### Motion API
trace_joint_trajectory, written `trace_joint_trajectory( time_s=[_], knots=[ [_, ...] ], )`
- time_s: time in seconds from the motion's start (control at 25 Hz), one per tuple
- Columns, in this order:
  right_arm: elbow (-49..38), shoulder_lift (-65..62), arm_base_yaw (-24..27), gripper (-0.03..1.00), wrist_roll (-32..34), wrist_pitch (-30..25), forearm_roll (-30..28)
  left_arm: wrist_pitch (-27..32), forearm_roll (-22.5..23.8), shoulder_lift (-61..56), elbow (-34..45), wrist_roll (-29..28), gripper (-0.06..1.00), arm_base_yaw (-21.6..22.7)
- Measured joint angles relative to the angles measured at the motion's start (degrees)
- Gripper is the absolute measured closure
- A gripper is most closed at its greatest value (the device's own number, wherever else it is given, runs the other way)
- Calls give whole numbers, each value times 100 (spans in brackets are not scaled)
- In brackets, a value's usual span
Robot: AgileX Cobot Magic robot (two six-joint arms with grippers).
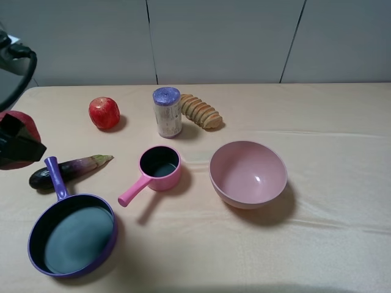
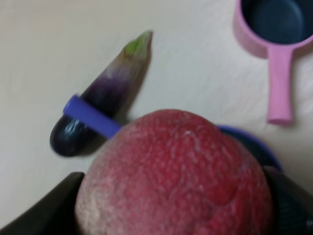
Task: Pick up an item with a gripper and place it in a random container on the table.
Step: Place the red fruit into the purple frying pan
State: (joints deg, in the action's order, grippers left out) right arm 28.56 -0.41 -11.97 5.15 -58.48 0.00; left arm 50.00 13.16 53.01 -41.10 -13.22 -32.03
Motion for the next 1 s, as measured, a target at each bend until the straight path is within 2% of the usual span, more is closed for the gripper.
trace_joint_trajectory(
  time_s=[0.12, 1.0],
  knots=[
    [0, 0, 0, 27, 0, 0, 0, 66, 4, -71, 201, -13, 25, 128],
    [0, 0, 0, 27, 0, 0, 0, -50, 9, -316, 1139, -42, 25, 126]
  ],
)
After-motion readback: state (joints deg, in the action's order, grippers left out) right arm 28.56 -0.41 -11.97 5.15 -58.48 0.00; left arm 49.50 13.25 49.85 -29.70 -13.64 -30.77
